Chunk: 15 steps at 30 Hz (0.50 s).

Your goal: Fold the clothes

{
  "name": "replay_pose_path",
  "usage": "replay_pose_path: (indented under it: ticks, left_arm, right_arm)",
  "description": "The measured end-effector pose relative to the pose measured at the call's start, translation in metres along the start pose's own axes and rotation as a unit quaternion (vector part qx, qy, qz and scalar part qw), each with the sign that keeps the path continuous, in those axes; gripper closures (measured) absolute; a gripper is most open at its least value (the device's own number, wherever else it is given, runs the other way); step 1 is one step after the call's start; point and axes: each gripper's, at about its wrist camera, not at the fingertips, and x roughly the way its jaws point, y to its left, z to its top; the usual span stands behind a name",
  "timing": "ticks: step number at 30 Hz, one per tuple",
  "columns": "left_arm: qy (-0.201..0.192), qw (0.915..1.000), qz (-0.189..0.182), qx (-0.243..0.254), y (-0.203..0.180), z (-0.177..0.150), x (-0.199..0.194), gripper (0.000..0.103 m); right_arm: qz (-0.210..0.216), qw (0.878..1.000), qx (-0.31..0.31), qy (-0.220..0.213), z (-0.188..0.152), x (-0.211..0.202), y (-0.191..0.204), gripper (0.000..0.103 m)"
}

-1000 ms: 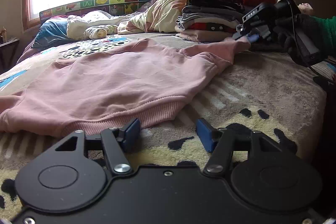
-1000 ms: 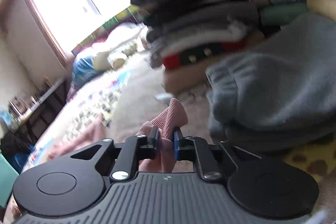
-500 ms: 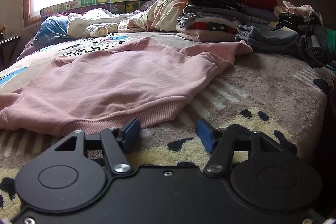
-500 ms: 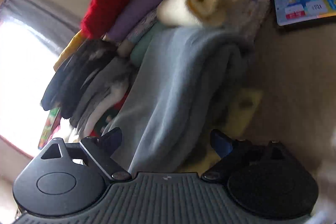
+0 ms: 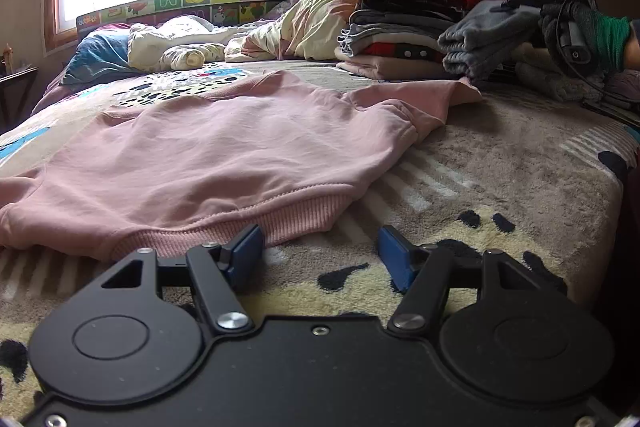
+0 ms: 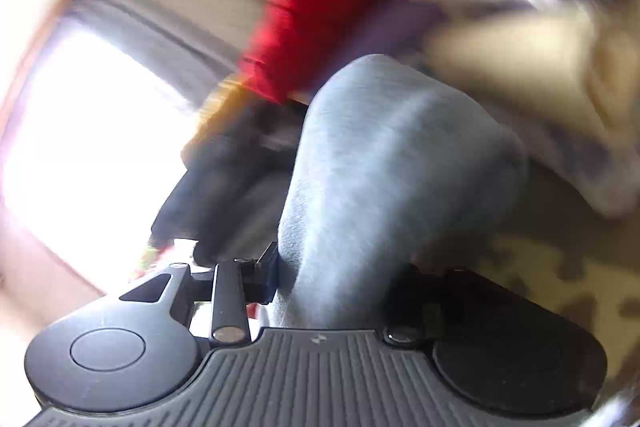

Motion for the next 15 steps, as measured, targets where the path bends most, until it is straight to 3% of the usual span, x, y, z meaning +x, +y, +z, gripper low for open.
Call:
replay_pose_path:
  ticks: [4,7,9,11,12,13,14,15]
  left_arm:
    - [0.0,1.0,0.0,0.0,0.0,0.0,0.0,0.039]
    - [0.0,1.0,0.0,0.0,0.0,0.0,-0.001,0.039]
    - [0.0,1.0,0.0,0.001,0.0,0.0,-0.001,0.039]
    - [0.0,1.0,0.0,0.001,0.0,0.0,0.0,0.039]
    - [0.0,1.0,0.001,0.002,-0.001,0.001,0.0,0.039]
    - [0.0,1.0,0.001,0.002,-0.001,0.0,0.0,0.039]
    - [0.0,1.0,0.001,0.002,-0.001,0.0,-0.001,0.039]
    - [0.0,1.0,0.001,0.002,-0.001,0.0,0.0,0.039]
  right_arm:
    - [0.051,0.997,-0.042,-0.025,0.036,-0.008,0.041,0.066]
    - [0.078,0.994,-0.033,-0.063,0.075,-0.016,0.061,0.066]
    - [0.078,0.992,-0.014,-0.094,0.107,-0.023,0.066,0.066]
    - [0.056,0.993,-0.034,-0.101,0.118,-0.027,0.07,0.063]
    - [0.043,0.993,-0.047,-0.102,0.121,-0.028,0.072,0.055]
    - [0.03,0.992,-0.06,-0.103,0.124,-0.03,0.074,0.027]
    - [0.017,0.992,-0.073,-0.104,0.128,-0.031,0.076,0.017]
    - [0.004,0.991,-0.086,-0.106,0.131,-0.033,0.078,0.018]
